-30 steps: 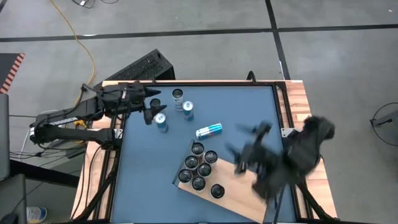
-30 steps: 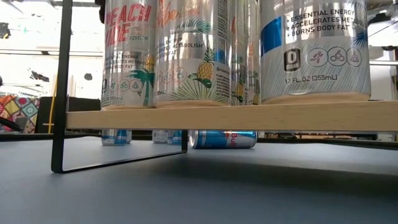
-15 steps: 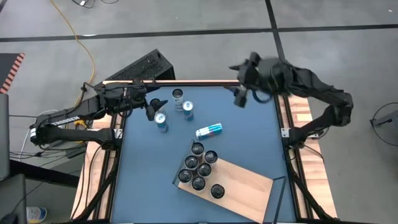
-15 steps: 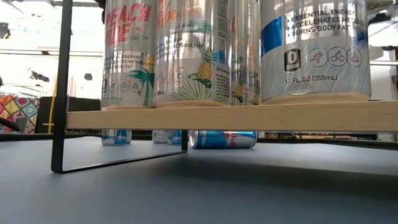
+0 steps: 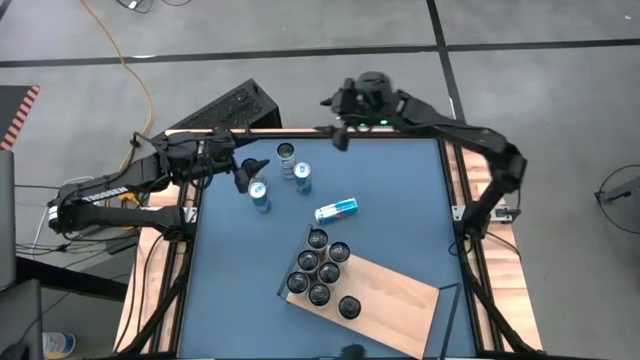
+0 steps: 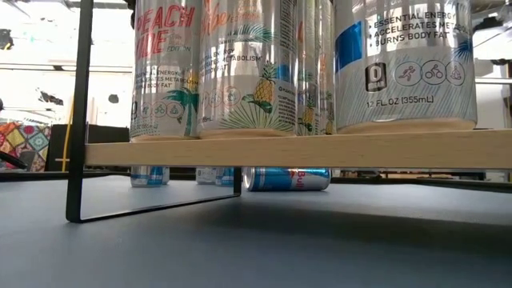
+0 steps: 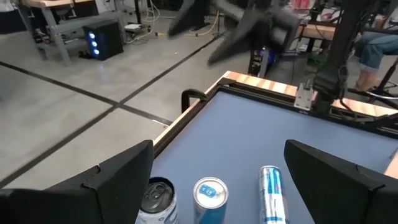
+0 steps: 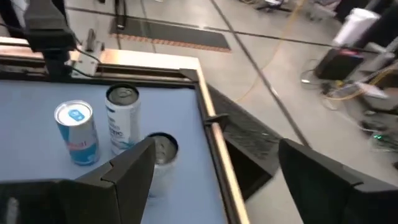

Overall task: Place canned beverage on shelf
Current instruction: Put the top white blue soda can aligned with the other white blue soda can on the shelf

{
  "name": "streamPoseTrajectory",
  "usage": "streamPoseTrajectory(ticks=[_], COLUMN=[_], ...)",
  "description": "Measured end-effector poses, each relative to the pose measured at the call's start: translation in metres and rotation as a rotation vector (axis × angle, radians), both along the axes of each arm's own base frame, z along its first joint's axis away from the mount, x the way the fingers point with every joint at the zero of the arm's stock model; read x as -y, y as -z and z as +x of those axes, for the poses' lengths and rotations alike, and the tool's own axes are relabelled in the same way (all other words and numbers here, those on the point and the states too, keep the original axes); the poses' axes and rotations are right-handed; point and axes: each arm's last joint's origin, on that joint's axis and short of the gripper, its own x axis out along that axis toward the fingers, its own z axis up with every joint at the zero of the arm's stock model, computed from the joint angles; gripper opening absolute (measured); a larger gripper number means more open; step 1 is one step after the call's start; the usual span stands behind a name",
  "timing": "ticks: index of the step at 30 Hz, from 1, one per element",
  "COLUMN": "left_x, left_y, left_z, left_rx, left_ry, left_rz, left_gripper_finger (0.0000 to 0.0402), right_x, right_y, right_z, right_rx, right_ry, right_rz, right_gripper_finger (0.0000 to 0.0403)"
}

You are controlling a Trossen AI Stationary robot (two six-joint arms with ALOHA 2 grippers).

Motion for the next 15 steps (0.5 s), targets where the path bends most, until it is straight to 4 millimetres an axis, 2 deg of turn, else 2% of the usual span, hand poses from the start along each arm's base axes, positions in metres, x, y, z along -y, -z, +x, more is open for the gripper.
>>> streamPoseTrajectory(ticks=[4, 9, 15], left_x=[0.0, 0.0, 0.0], left_y=[0.0, 0.0, 0.0], left_z=[0.0, 0.0, 0.0], left_rx=[-0.007, -0.007, -0.006], left_ry=[-0.015, -0.015, -0.015], left_rz=[0.012, 0.012, 0.013], left_gripper_finger=[0.0348, 0.0348, 0.0348], right_x=[0.009, 0.009, 0.006], right_y=[0.025, 0.049, 0.071], right_z=[0.026, 0.056, 0.087], right_rx=[0.028, 0.091, 0.108], right_ry=[-0.039, -0.036, 0.023], right_rz=[0.075, 0.128, 0.091], right_gripper_finger=[0.0324, 0.0324, 0.0324])
